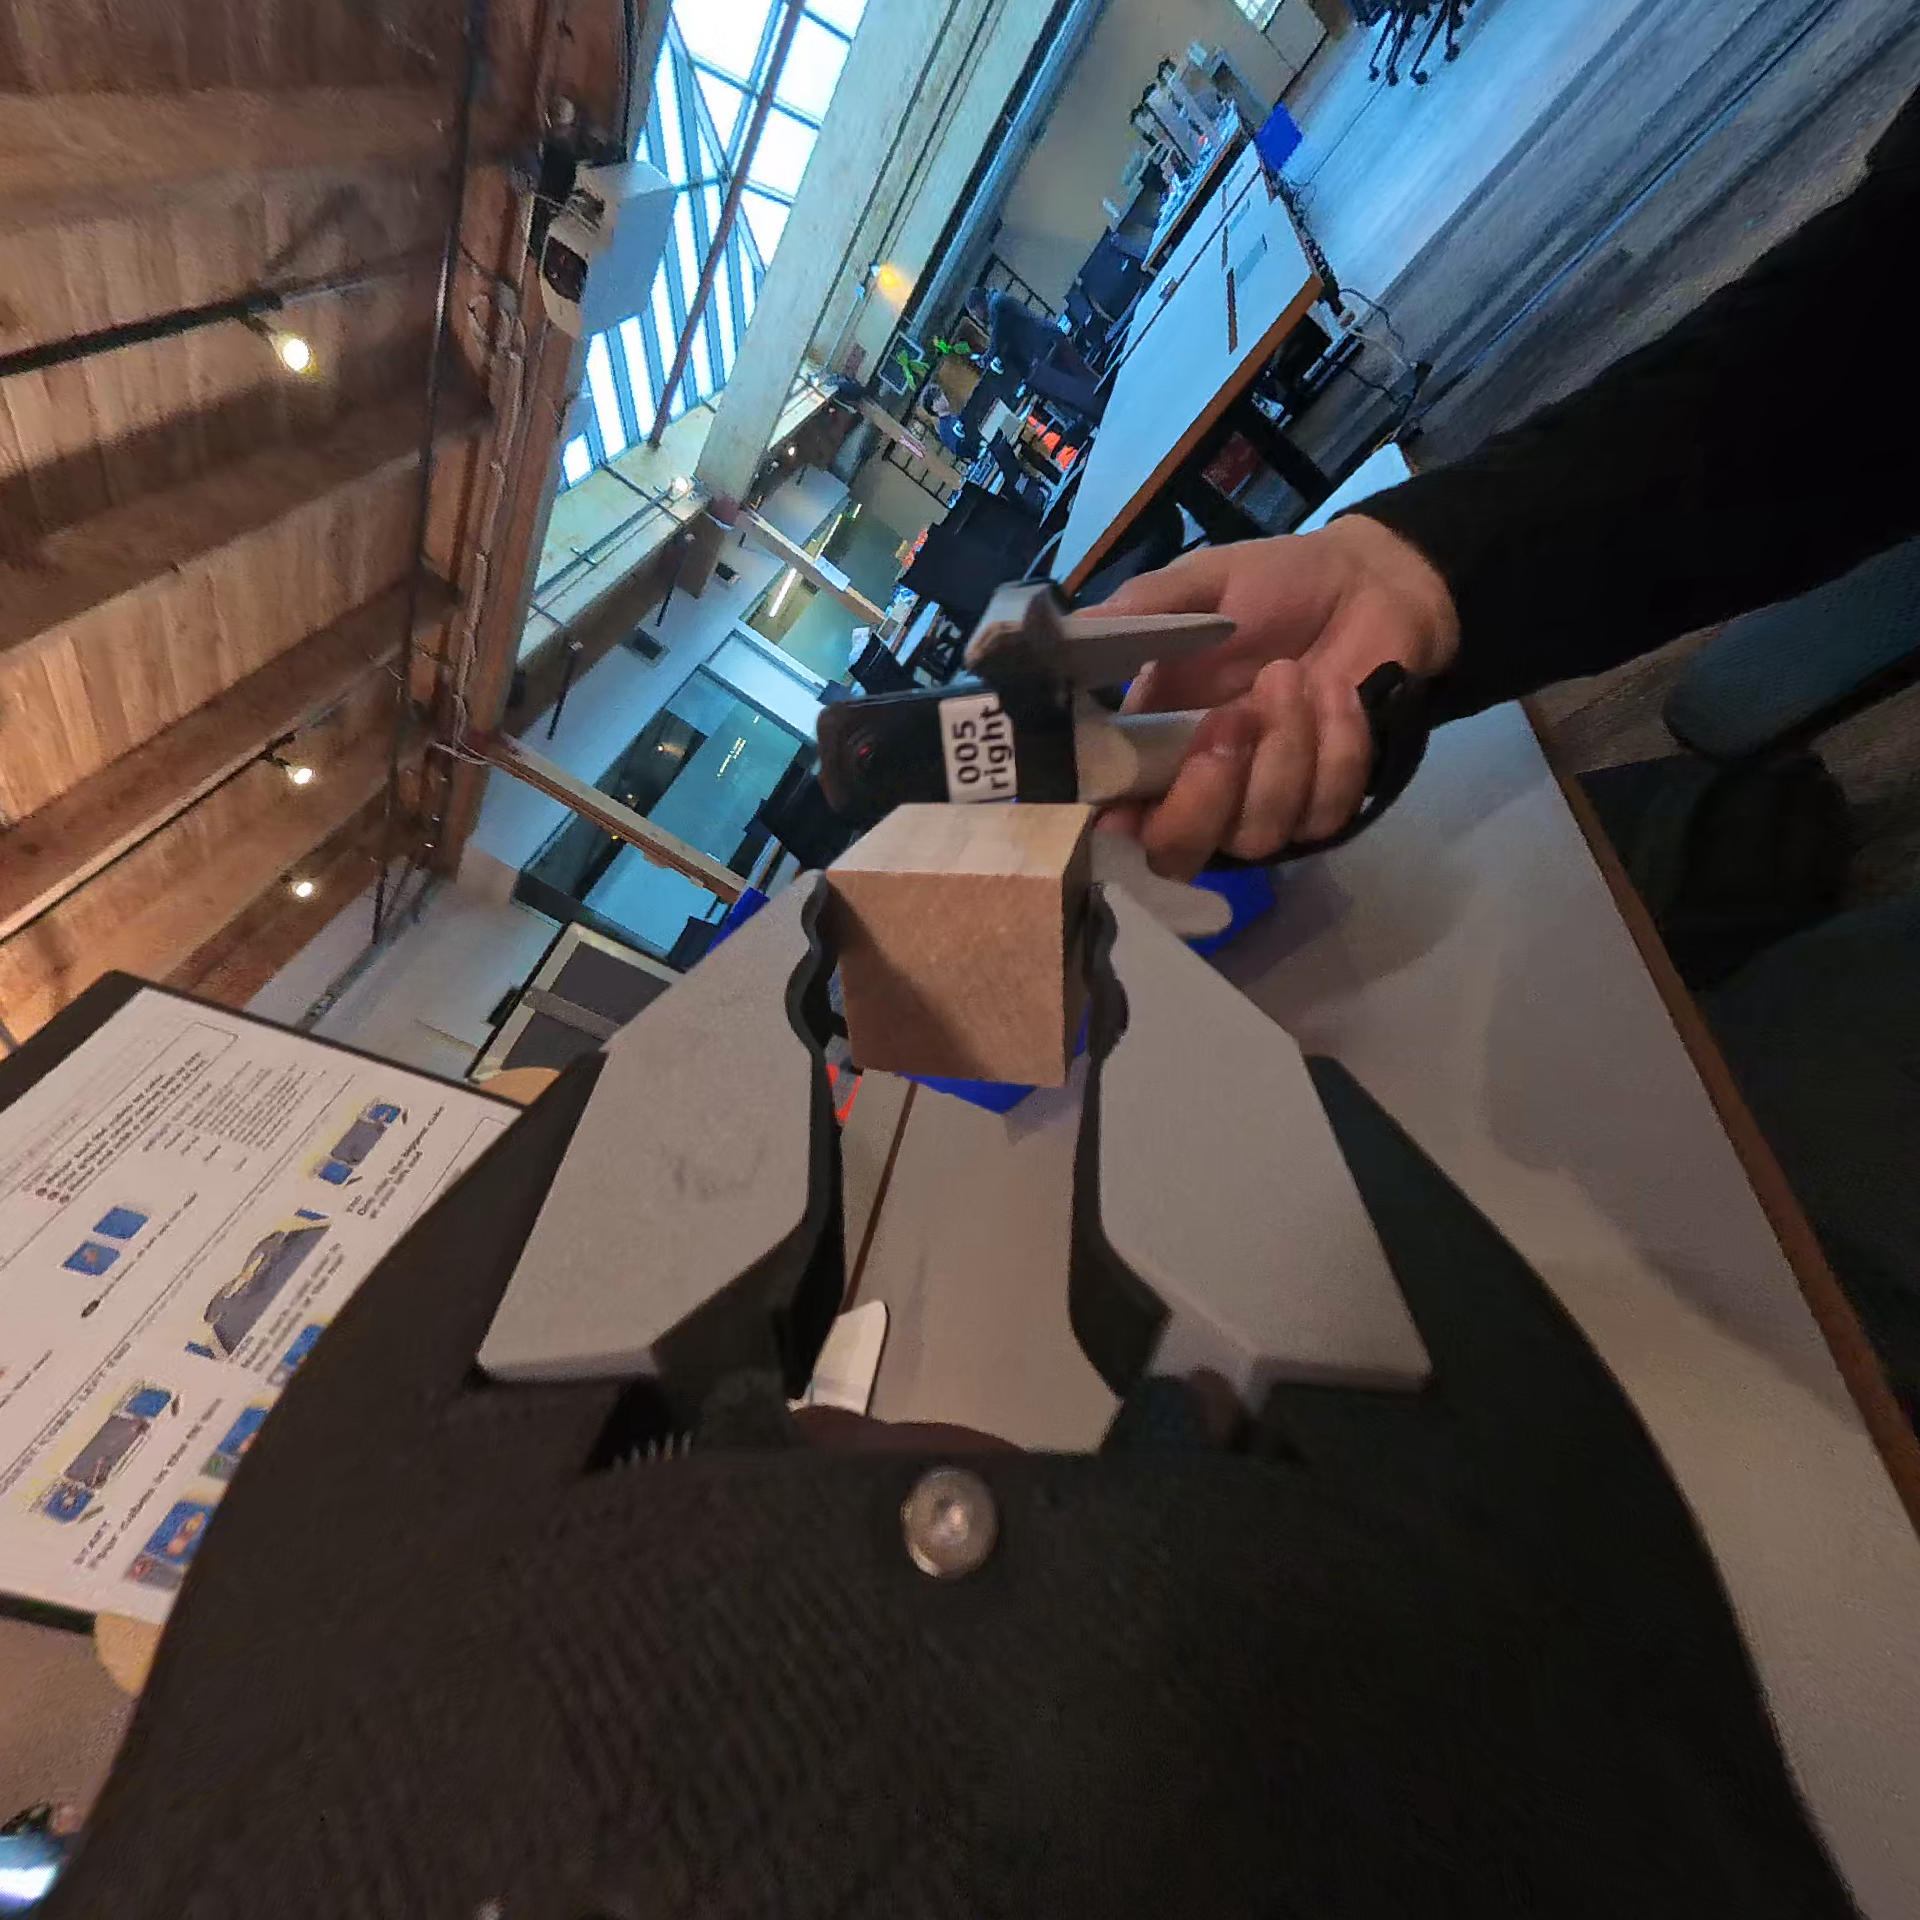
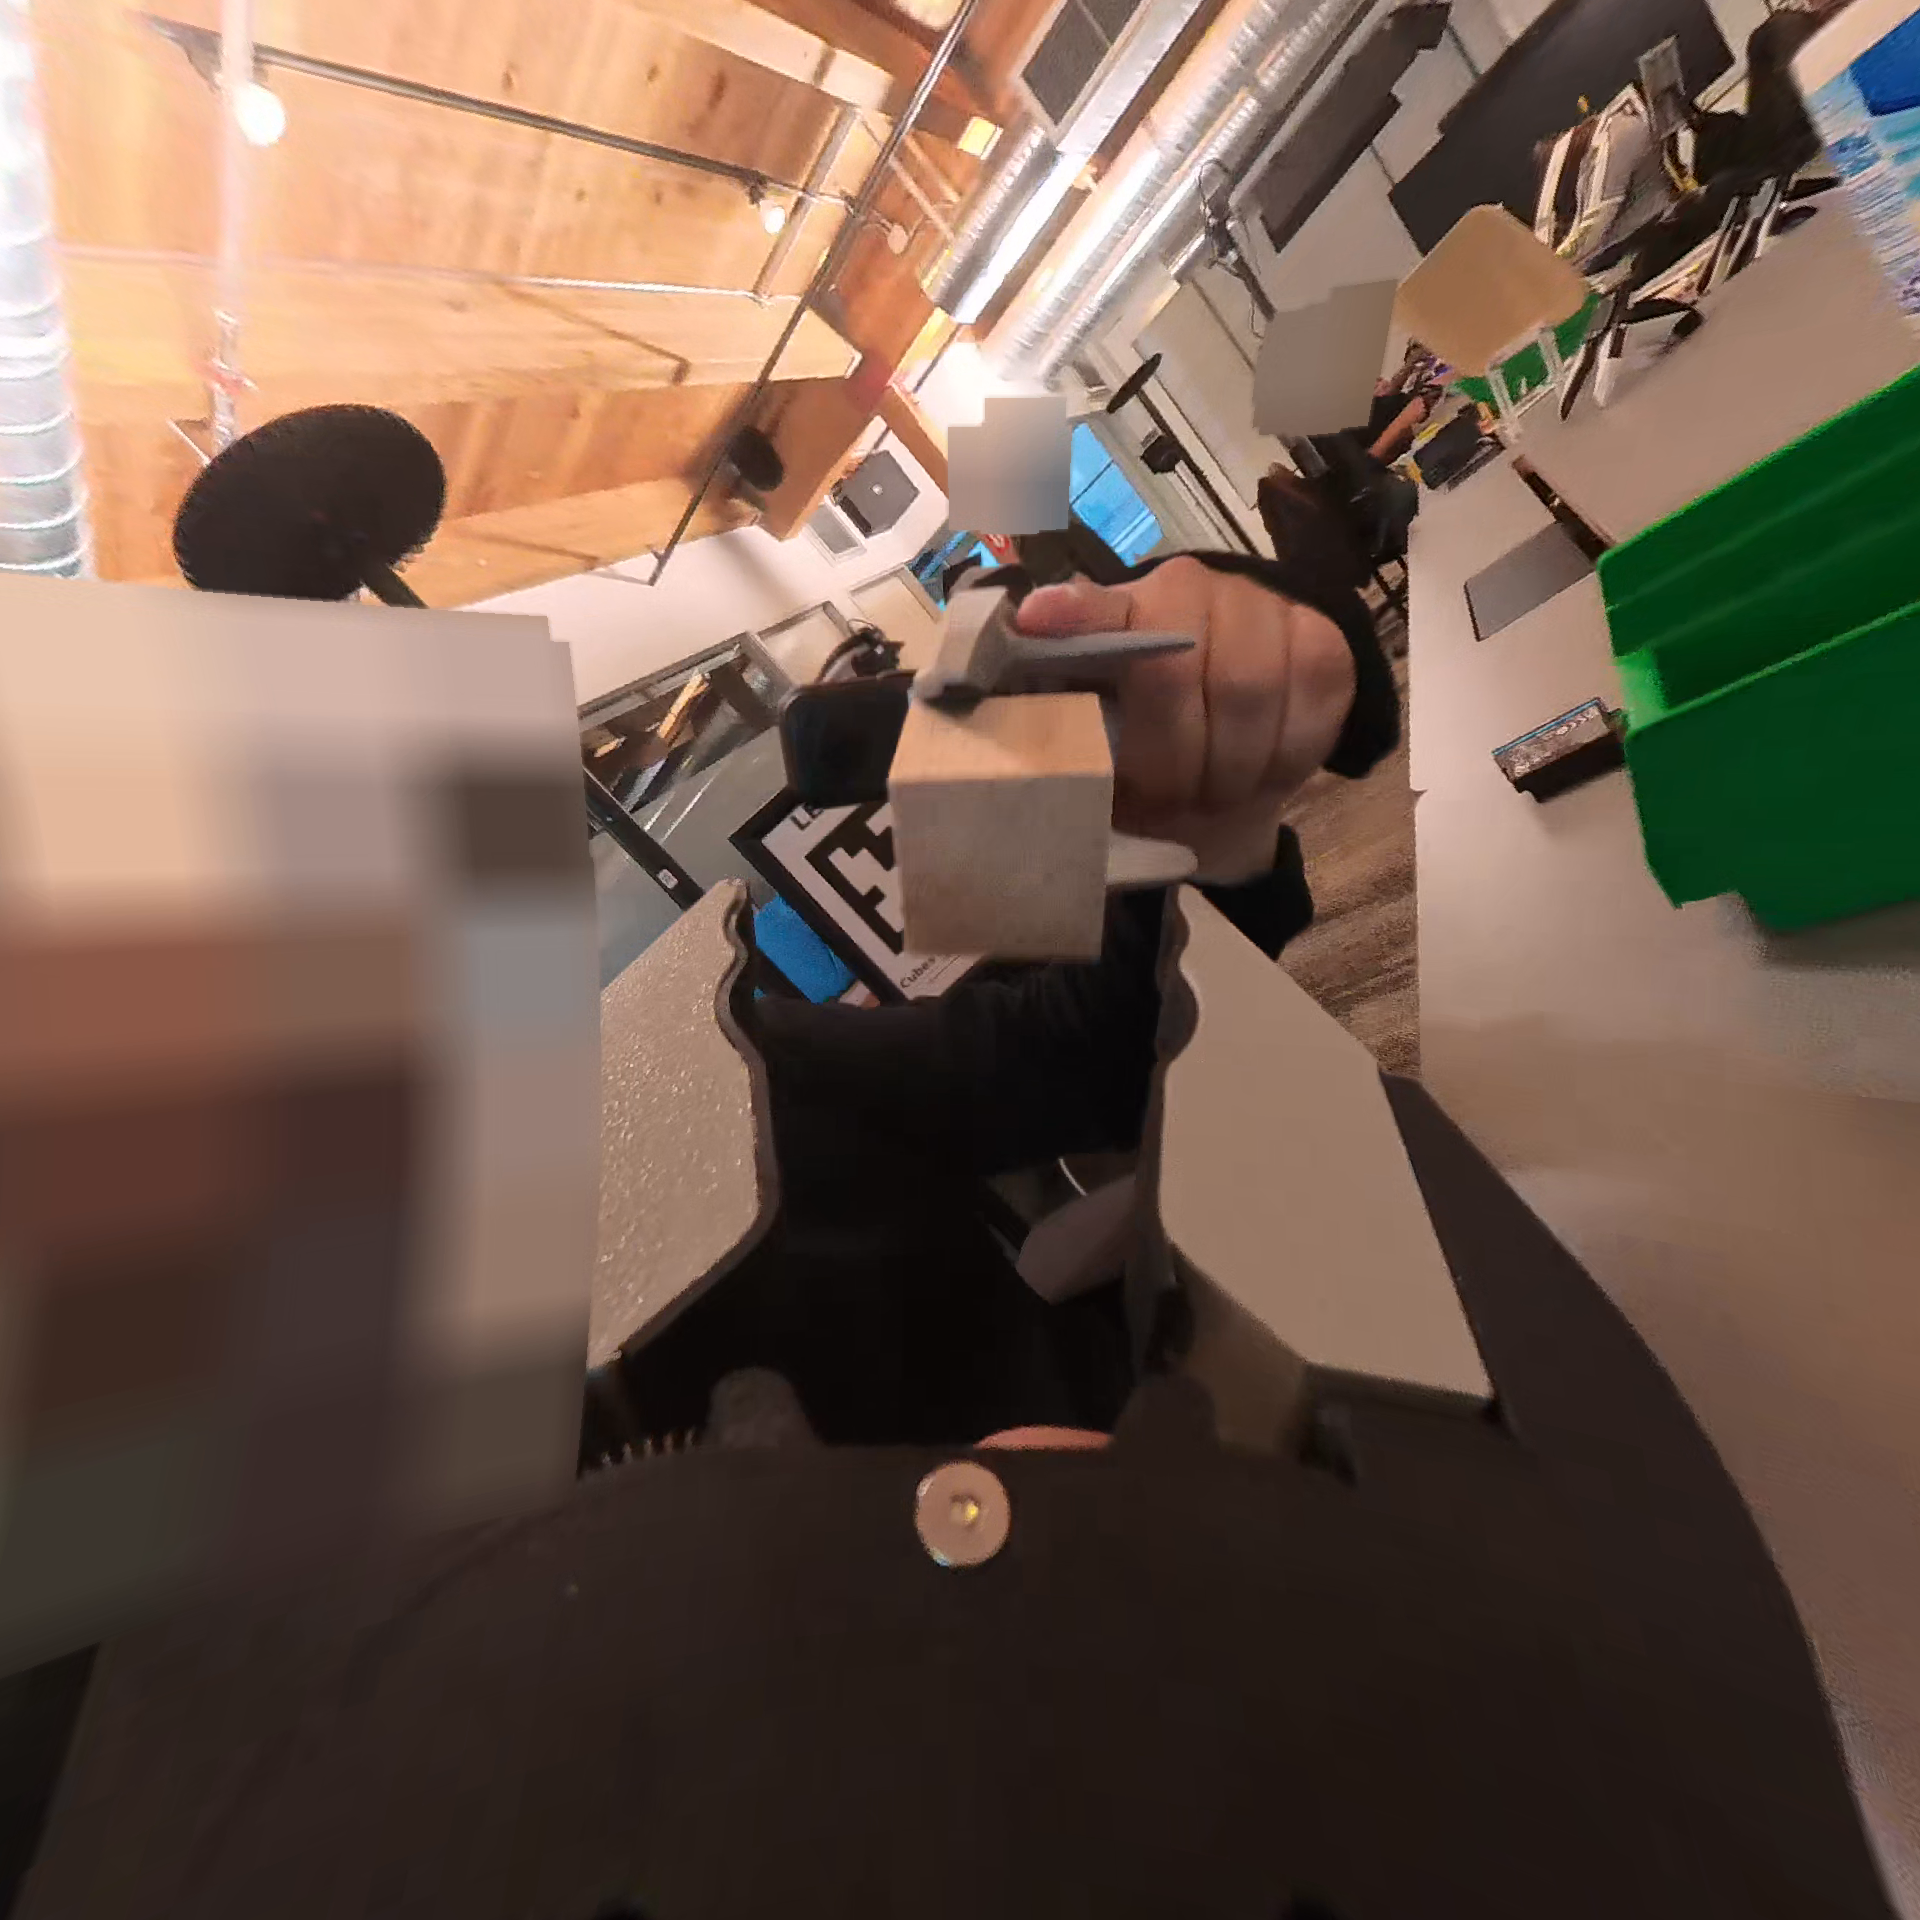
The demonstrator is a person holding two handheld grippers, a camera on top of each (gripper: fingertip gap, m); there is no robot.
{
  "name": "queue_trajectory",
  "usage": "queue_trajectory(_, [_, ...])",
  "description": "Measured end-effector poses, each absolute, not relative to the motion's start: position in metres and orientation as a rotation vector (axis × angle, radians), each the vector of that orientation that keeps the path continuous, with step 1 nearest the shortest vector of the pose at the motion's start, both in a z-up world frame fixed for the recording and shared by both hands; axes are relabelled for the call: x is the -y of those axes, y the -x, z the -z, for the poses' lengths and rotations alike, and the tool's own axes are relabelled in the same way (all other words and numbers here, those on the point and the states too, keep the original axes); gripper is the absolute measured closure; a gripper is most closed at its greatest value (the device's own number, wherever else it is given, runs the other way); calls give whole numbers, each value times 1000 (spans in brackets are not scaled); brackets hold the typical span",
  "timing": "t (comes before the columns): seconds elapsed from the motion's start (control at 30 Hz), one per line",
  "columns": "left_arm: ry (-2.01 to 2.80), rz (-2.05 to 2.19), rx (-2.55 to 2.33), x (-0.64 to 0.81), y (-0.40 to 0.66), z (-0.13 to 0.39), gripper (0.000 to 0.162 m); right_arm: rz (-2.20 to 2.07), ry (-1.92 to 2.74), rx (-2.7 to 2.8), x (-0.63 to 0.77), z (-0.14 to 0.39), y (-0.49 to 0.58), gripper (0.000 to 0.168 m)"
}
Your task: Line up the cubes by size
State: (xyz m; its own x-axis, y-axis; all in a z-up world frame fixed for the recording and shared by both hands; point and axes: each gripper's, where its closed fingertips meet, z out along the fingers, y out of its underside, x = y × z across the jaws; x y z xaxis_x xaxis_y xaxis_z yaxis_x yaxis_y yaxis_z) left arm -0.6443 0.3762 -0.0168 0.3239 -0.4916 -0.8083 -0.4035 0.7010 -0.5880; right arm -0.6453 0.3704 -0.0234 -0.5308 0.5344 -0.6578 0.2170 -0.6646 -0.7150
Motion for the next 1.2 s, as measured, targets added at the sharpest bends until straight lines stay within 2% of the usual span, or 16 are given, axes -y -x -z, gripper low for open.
queue_trajectory(0.03, [847, 66, -1285, -377, 639, 19, 117, -2286, 1402, 1186, -367, 24, 652, 94])
queue_trajectory(0.07, [845, 75, -1292, -376, 634, 23, 117, -2270, 1406, 1198, -365, 26, 657, 100])
queue_trajectory(0.1, [850, 84, -1297, -377, 631, 26, 117, -2251, 1409, 1206, -363, 28, 660, 122])
queue_trajectory(0.23, [953, 99, -1263, -390, 634, 36, 119, -2130, 1484, 1174, -380, 40, 660, 126])
queue_trajectory(0.33, [1054, 62, -1137, -406, 656, 34, 135, -1944, 1468, 1143, -415, 28, 629, 126])
queue_trajectory(0.47, [1318, -30, -899, -434, 723, 45, 162, -1141, 1587, 1255, -519, 36, 549, 126])
queue_trajectory(0.6, [1661, -122, -761, -449, 806, 91, 162, -280, 1690, 1461, -633, 77, 449, 126])
queue_trajectory(0.63, [1724, -120, -742, -450, 824, 100, 161, -149, 1724, 1554, -649, 94, 430, 126])
queue_trajectory(0.77, [1853, -95, -815, -456, 875, 115, 140, 75, 1828, 1865, -688, 162, 389, 125])
queue_trajectory(0.9, [2047, -235, -957, -478, 937, 137, 99, 68, 1873, 2034, -702, 208, 392, 124])
queue_trajectory(0.97, [2188, -266, -984, -489, 964, 150, 89, -6, 1848, 2099, -696, 222, 407, 124])
queue_trajectory(1.1, [2334, -349, -1123, -517, 990, 172, 89, -15, 1812, 2191, -691, 247, 415, 124])
queue_trajectory(1.2, [2451, -457, -1239, -541, 1009, 196, 90, -52, 1784, 2177, -690, 244, 421, 123])
